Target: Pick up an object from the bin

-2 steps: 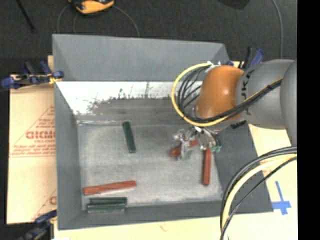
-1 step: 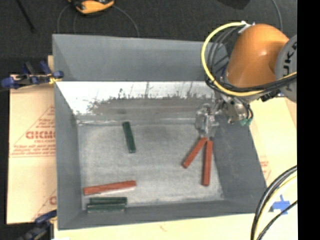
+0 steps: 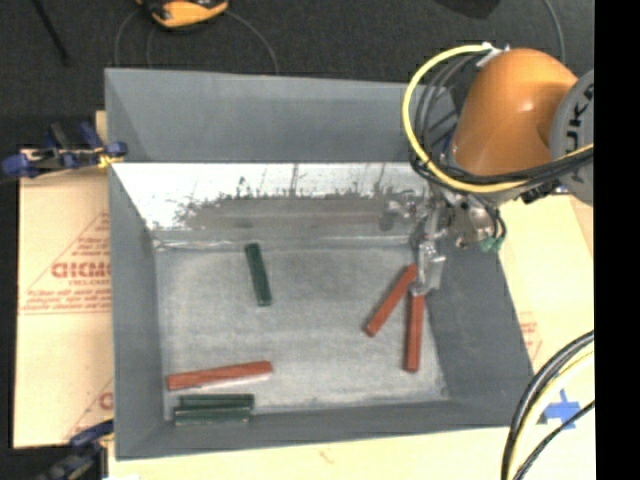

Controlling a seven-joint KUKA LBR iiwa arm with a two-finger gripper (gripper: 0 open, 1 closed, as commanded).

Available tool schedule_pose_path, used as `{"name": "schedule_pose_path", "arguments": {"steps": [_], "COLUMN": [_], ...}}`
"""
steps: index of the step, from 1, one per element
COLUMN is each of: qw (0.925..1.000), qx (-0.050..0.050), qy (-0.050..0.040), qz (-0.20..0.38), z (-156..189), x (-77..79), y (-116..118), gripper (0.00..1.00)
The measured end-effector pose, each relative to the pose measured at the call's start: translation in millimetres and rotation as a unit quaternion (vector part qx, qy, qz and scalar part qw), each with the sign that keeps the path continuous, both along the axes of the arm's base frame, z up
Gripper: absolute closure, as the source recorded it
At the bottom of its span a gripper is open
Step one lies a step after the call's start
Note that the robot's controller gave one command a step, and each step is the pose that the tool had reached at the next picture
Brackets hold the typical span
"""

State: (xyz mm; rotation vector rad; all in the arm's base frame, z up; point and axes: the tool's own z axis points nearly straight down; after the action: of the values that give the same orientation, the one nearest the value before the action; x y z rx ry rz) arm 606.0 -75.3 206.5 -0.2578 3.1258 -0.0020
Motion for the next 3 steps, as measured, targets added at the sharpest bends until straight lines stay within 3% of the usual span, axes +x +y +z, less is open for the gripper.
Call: {"name": "schedule_pose_path", "arguments": {"steps": [1,2,3], "qw": [1.0,1.0,0.999], "qx": [0.0,-0.001,-0.001], "qy": [0.0,-0.0041,-0.0012], "qz": [0.0,0.008,0.045], "z": [0.0,-43.4,-105.5], "x": [0.0,-1.7,-19.4], "y": [0.0,-13.7,-18.6], "gripper": [0.0,0.0,0.0]}}
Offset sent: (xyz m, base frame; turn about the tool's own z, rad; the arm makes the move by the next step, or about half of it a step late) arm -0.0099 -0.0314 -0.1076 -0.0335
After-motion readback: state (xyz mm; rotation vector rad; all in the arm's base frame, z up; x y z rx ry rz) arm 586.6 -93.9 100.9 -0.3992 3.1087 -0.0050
